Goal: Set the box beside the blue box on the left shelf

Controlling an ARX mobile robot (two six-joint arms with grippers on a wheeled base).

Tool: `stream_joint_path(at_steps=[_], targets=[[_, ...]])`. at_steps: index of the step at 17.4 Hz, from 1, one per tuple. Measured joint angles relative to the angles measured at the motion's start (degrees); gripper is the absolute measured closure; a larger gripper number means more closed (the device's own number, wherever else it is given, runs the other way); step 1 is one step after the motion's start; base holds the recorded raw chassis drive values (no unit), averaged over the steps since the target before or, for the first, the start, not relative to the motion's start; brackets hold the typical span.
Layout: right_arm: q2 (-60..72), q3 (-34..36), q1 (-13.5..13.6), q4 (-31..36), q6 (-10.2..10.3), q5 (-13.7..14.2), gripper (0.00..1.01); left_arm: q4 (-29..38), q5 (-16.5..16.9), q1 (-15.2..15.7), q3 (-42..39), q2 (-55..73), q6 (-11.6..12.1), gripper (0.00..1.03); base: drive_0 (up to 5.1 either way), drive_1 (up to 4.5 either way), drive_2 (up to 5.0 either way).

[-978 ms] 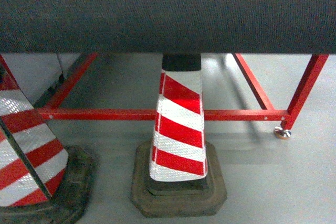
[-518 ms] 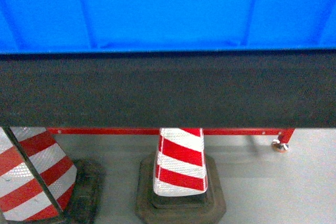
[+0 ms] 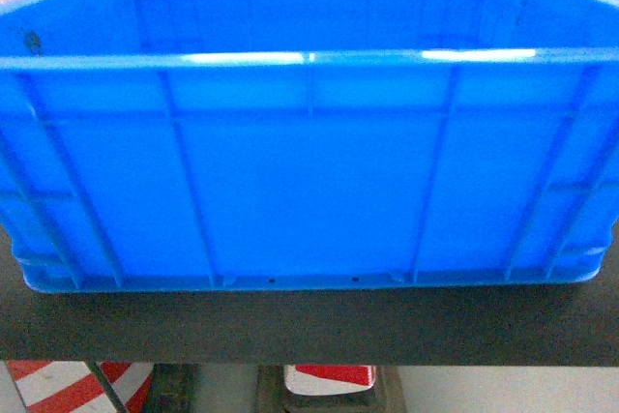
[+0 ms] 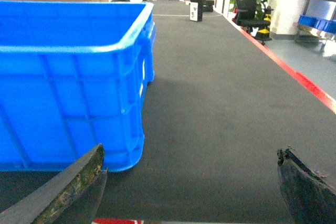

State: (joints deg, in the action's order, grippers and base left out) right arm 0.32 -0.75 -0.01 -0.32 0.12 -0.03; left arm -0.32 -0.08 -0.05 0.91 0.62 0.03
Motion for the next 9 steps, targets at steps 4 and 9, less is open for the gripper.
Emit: stream_joint_path(at_steps=[4,9], targets=[[0.0,0.0,0.0,0.3,0.0,0.0,0.03,0.2,0.1,0.0,0.0,0.0,0.0,0.05,0.0,0.00,0.0],[0.0,0.0,0.0,0.0,0.0,0.0,0.03,0.0,0.0,0.0,0.0,0.0,0.0,0.05,0.0,0.00,0.0]])
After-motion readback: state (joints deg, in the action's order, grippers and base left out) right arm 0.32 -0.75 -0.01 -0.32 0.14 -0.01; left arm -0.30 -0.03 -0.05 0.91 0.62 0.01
